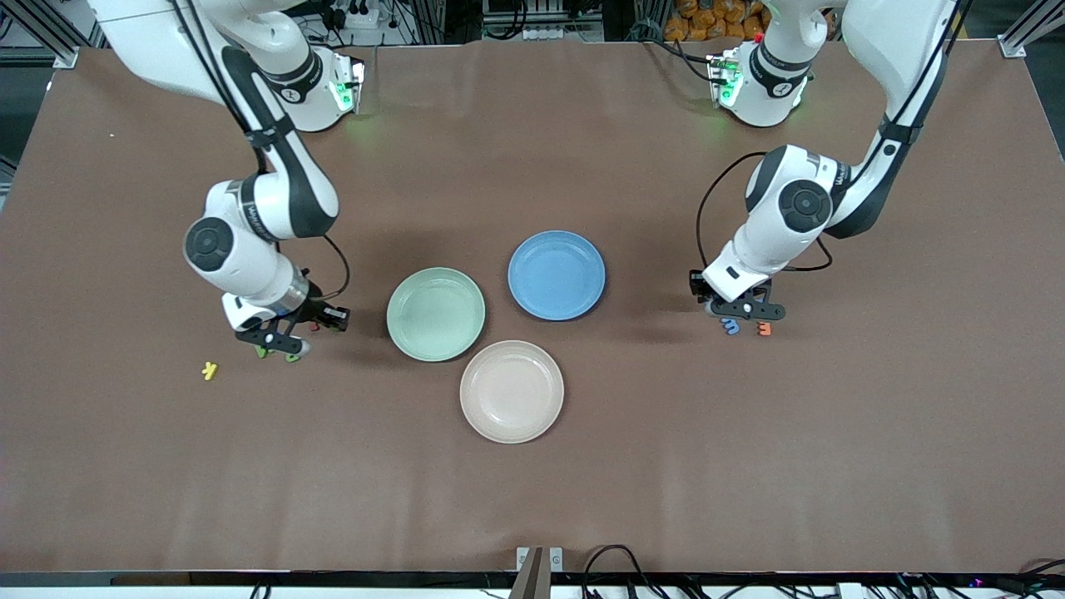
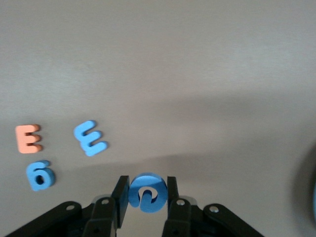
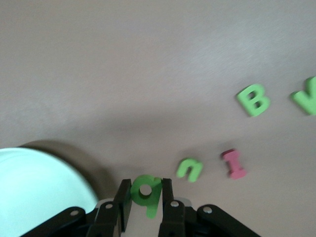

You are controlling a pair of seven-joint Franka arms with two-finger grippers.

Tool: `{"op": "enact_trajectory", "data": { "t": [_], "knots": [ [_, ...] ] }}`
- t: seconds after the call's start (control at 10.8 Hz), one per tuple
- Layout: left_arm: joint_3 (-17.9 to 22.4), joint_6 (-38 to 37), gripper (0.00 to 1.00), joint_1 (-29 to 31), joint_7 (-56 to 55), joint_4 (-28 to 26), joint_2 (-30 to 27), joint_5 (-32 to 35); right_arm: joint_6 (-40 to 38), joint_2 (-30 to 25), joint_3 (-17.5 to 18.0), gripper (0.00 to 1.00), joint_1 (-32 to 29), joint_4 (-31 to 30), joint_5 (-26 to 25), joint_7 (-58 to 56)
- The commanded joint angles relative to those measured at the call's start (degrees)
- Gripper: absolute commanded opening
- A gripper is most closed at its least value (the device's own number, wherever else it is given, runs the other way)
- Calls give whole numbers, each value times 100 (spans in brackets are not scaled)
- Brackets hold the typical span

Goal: Sort letters by color into matching plates
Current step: 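Drop the green q onto the green plate while the left gripper carries G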

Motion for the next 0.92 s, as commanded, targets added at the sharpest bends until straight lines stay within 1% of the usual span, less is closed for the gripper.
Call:
{"op": "enact_trajectory", "data": {
  "t": [0.0, 0.28, 0.46, 0.65, 0.74, 0.83],
  "knots": [
    [11, -401, 0, -364, -582, 328, 58, 90, -75, 15, -18, 22, 458, 76, 82, 650],
    [11, -419, 0, -567, -855, 433, 102, 91, -75, 129, -18, 22, 941, 269, 82, 1309],
    [11, -629, 0, -716, -1083, 617, 146, 91, -75, 418, -18, 23, 1232, 558, 82, 1792],
    [11, -814, 0, -883, -1338, 811, 216, 91, -66, 621, -18, 26, 1390, 735, 82, 2066],
    [11, -815, 0, -901, -1391, 838, 217, 91, -75, 648, -18, 33, 1417, 770, 82, 2171],
    [11, -824, 0, -927, -1427, 855, 225, 91, -75, 648, -18, 79, 1418, 779, 82, 2233]
  ]
}}
